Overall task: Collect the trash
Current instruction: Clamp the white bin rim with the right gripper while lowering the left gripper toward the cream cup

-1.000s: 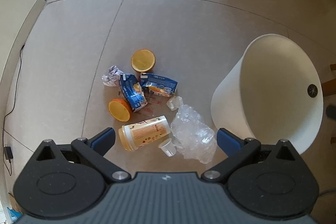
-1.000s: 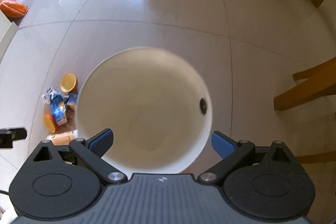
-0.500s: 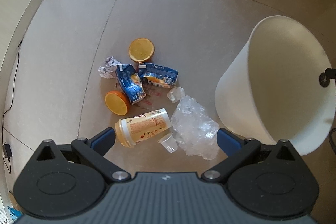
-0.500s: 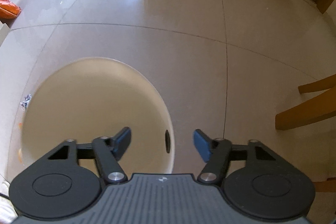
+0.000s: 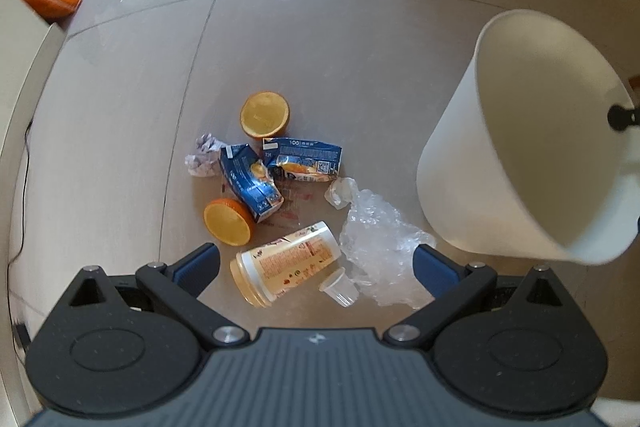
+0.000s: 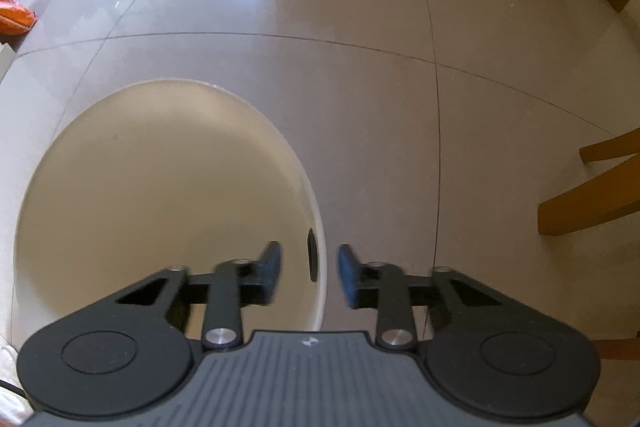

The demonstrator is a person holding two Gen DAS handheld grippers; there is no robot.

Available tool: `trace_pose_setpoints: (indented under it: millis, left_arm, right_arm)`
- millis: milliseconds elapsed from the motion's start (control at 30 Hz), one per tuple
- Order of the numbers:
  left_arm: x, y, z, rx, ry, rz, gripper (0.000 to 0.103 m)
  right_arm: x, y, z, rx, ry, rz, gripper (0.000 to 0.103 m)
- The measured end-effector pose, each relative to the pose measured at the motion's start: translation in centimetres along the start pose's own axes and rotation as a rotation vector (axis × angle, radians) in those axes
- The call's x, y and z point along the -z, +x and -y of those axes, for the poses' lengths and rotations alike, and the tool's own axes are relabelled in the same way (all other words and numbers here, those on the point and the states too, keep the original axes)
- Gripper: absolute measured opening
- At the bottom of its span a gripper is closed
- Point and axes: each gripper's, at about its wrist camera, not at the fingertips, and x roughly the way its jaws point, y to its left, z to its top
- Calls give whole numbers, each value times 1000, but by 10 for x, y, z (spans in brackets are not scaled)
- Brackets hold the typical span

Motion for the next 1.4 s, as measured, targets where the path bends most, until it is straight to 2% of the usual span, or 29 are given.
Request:
trace_pose_setpoints:
  millis: [233, 400, 467, 567, 767, 933, 1033, 1267, 1400]
  left_arm:
    - [10, 22, -16, 7, -16, 8, 102]
    - [6, 34, -20, 42, -26, -17, 102]
    - [2, 35, -20, 68, -20, 0, 102]
    - [-5, 41, -18, 73, 6, 18, 102]
    - [-16, 60, -17, 85, 42, 33, 102]
    - [-26, 65, -15, 87, 82, 64, 101]
    - [-32, 69, -15, 99, 117, 75, 101]
    - [-41, 95, -20, 115, 213, 17, 101]
    - [-44, 105, -21, 163, 267, -12, 101]
  right_arm:
    - [-4, 7, -5, 26, -25, -29, 22]
    - [-15, 14, -12, 74, -12, -63, 21]
    - [-18, 15, -16, 94, 1, -72, 21]
    - [-24, 18, -19, 117, -5, -83, 17]
    - [-28, 14, -20, 109, 14, -91, 17]
    - [-21, 11, -10, 120, 153, -127, 17]
    - [-10, 6, -14, 135, 178, -141, 16]
    - [-4, 2, -33, 180, 148, -144, 18]
    - [-11, 5, -43, 198, 133, -124, 19]
